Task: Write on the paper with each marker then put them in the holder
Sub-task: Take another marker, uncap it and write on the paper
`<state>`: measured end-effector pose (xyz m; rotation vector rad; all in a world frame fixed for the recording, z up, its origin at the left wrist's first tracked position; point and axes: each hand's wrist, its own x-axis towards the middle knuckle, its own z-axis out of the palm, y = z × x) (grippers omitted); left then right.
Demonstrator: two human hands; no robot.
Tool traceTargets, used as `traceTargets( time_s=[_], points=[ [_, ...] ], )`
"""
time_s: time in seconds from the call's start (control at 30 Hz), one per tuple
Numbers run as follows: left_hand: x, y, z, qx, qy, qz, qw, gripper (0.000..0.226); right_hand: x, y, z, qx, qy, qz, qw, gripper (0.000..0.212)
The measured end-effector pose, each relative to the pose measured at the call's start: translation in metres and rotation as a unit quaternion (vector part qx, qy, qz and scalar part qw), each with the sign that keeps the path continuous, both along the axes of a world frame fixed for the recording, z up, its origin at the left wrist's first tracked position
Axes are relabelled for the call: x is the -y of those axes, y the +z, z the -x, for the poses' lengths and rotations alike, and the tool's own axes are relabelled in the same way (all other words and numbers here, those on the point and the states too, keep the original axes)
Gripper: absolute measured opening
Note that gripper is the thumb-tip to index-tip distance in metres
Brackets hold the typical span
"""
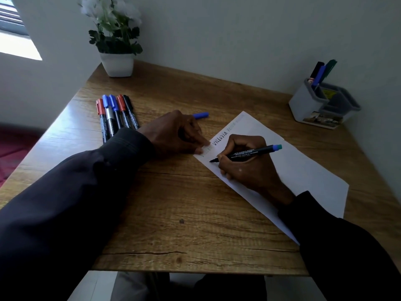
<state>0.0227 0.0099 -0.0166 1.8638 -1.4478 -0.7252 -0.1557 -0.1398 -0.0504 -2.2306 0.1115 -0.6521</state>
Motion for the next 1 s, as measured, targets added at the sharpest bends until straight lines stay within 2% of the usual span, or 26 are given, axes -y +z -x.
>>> traceTargets(
  time_s=[0.23,0.4,0.5,0.57,0.73,0.87,1.0],
  points=[
    [0.0006,0.0,-0.0011,0.008,-0.001,-0.004,1.0,0.024,-0.0011,0.0006,-0.0002,-0.015,0.01,-0.022,1.0,0.023],
    [-0.0006,0.0004,-0.0004,0.021,-0.008,0.001,1.0,0.027,-0.008,0.0021,0.0059,-0.084,-0.067,-0.019,0.994,0.011],
    [0.0,0.0013,0.0,0.021,-0.008,-0.002,1.0,0.026,-0.0069,0.004,0.0034,-0.044,-0.004,-0.057,0.997,0.018],
    [0.0007,0.0016,0.0004,0.022,-0.009,-0.004,1.0,0.026,-0.0043,0.0048,0.0024,-0.016,0.02,-0.043,0.999,0.021],
    [0.0005,0.0003,-0.0009,0.026,-0.004,-0.006,1.0,0.024,-0.0064,0.0031,0.0017,0.004,0.019,0.0,1.0,0.003],
    [0.0006,-0.0002,-0.0014,0.023,-0.003,-0.007,1.0,0.024,-0.0077,0.0046,0.0048,-0.07,-0.057,-0.007,0.996,0.013],
    [0.0008,0.0002,-0.0011,0.026,-0.002,-0.006,1.0,0.025,-0.0064,0.0064,0.0036,-0.005,0.004,-0.056,0.998,0.021]
  ],
)
